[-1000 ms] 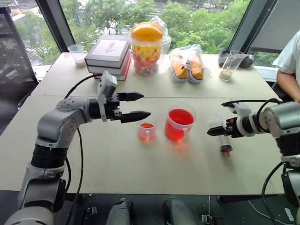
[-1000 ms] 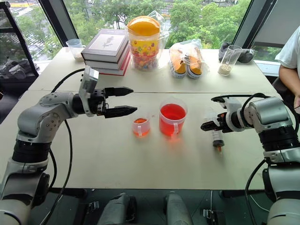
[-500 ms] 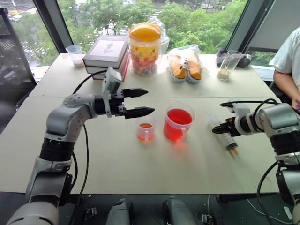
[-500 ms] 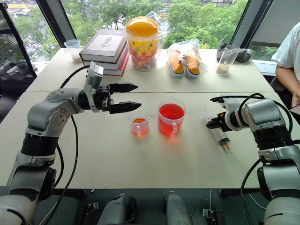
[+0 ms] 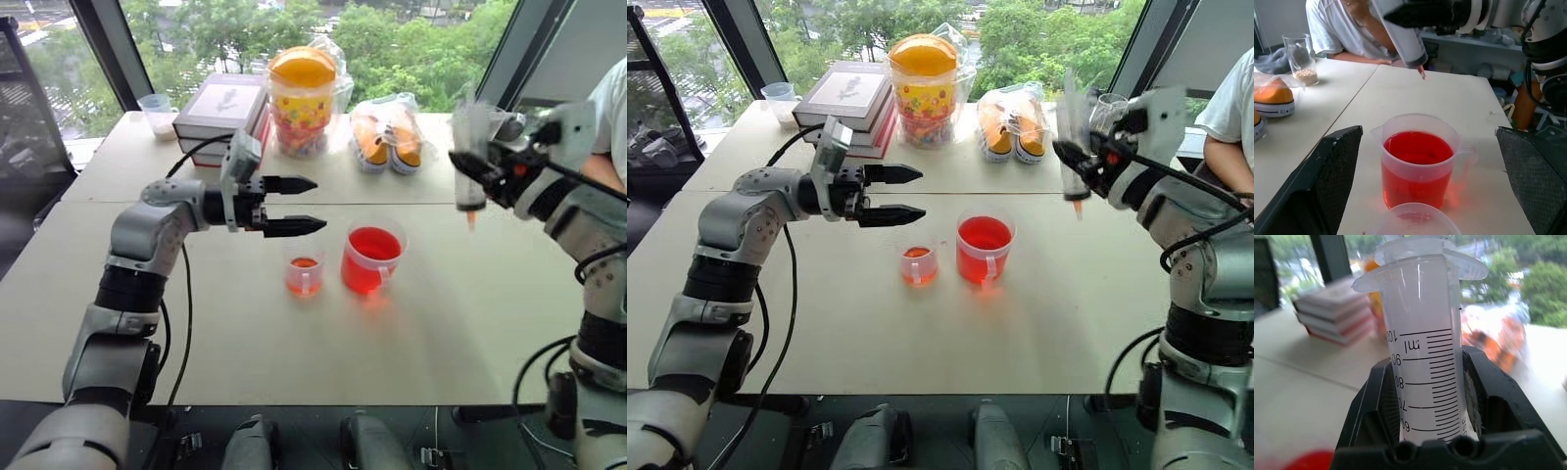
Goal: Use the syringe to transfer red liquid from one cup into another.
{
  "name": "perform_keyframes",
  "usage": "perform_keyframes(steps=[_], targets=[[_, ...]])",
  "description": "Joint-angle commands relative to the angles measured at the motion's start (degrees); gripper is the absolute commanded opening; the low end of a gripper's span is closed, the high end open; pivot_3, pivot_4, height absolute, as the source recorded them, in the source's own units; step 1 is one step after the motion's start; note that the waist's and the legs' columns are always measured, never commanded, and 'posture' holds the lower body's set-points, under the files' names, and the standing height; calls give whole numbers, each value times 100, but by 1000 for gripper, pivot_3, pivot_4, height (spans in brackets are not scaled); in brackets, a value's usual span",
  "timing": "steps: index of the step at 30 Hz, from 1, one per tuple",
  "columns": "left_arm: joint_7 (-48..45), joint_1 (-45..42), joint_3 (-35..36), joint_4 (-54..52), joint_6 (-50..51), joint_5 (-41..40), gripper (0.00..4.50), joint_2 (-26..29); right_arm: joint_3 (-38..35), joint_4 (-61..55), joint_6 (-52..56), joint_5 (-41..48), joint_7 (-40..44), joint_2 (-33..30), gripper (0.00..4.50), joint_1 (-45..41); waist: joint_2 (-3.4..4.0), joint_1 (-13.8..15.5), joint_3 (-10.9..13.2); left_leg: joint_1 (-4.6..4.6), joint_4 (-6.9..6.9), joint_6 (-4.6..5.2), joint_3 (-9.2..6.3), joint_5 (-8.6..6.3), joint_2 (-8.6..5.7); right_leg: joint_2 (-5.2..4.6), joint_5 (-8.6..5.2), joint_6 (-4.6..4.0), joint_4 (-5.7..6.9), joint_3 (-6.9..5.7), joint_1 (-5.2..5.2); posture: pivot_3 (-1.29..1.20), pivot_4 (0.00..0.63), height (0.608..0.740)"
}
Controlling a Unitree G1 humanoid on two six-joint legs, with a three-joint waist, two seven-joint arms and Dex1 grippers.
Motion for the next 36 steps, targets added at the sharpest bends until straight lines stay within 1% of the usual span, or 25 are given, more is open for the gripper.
perform_keyframes(steps=[1, 3, 7, 11, 17, 21, 36], targets=[[-176, -302, -14, 162, -238, 115, 4500, -29, -361, -391, -567, 600, -271, 657, 1391, -72, 0, 9, 0, 0, 1, 0, 0, 0, 0, 0, 0, 0, -3, 0, 3, 0, 150, 740], [-248, -385, -16, 275, -301, 175, 4500, -62, -313, -457, -901, 694, -311, 971, 1391, 70, 0, 21, 0, -1, 2, 1, 2, 0, -2, -4, 0, 0, -4, -1, 4, 0, 150, 740], [-354, -593, 13, 451, -371, 229, 4500, -143, 51, -445, -1761, 628, -266, 1662, 1391, 681, 0, 24, 0, -4, 1, 3, 0, -2, -2, -5, 0, 0, -8, -4, 5, 0, 150, 740], [-427, -777, 42, 631, -452, 247, 4500, -286, 506, -199, -2531, 321, -49, 1967, 1391, 1258, 0, 7, 0, -5, 1, 3, 1, -1, -3, -5, 0, 0, -6, -4, 4, 0, 150, 740], [-526, -1070, 25, 909, -550, 301, 4500, -523, 1087, 370, -3486, -245, 122, 2104, 1391, 1717, 0, -20, 0, 1, 2, 2, -2, -1, -3, -2, 0, 0, -1, -3, 6, 0, 150, 740], [-688, -1303, -21, 987, -535, 298, 4500, -713, 1323, 594, -3862, -421, 113, 2193, 1391, 1881, 0, -12, 0, -1, 2, 1, -4, 0, -3, 0, 0, 0, -1, -3, 5, 0, 150, 740], [-1000, -1829, -97, 1655, -876, 516, 4500, -1237, 1777, 618, -4257, -755, 76, 2158, 1391, 2197, 0, -10, 0, -1, 2, 1, -5, 0, -3, 0, -1, 0, -3, -3, 6, 0, 150, 740]])
